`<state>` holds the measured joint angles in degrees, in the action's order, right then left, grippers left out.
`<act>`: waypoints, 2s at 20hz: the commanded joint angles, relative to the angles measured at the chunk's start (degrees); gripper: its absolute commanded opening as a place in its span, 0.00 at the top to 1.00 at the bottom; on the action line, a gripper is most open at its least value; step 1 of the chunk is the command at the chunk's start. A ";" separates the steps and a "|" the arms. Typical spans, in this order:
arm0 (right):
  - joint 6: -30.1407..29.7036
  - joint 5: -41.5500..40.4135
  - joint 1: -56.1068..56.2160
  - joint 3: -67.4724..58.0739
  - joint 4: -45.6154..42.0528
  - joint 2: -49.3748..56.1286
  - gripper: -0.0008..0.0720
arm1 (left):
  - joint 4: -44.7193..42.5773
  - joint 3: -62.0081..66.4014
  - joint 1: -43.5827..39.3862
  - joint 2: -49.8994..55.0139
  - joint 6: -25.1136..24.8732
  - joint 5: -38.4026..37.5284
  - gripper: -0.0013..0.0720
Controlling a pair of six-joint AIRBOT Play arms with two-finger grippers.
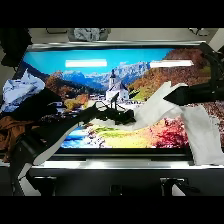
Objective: Fold the shirts.
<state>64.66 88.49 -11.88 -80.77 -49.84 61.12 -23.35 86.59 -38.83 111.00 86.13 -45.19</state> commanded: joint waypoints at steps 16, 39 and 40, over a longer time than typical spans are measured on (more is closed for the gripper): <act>-4.44 -33.86 33.81 -0.04 23.67 34.77 0.90 | -51.47 1.20 35.19 -45.22 7.37 -12.90 0.95; 0.02 -30.05 15.26 15.98 7.63 34.53 0.27 | -51.45 -5.11 31.82 -46.10 6.95 -12.44 0.95; -0.35 -31.10 15.43 15.98 8.96 34.75 0.34 | -51.47 -5.11 31.82 -46.10 6.95 -12.44 0.95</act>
<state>65.49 62.65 2.11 -65.91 -46.87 94.35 -74.83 81.49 -7.01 64.95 93.06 -57.63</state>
